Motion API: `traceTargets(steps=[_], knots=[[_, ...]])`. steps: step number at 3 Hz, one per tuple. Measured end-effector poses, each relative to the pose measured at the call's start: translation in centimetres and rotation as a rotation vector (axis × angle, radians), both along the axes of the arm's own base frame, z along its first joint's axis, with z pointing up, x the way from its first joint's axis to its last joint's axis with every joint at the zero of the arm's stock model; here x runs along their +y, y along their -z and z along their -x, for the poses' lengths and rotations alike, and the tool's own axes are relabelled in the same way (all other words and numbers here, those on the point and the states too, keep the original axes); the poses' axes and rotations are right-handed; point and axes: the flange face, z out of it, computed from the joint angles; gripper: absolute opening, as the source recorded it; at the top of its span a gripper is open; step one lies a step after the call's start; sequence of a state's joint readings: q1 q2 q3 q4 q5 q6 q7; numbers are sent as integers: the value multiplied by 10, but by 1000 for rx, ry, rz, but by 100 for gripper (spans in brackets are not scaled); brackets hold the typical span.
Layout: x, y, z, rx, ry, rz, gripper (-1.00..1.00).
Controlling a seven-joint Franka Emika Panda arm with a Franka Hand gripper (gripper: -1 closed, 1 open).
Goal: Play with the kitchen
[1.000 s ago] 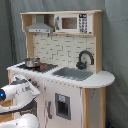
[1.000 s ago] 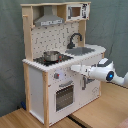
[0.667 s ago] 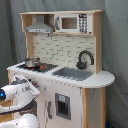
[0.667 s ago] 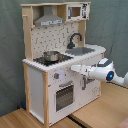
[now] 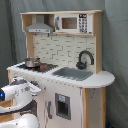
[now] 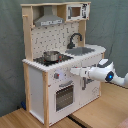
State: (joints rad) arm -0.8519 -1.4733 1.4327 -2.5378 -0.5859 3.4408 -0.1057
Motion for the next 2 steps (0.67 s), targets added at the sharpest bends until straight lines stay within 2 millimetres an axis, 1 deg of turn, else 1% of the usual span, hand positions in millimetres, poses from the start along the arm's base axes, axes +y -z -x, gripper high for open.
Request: traceTargets(steps=[2], knots=[[2,1,0,-15,0,219,-100]])
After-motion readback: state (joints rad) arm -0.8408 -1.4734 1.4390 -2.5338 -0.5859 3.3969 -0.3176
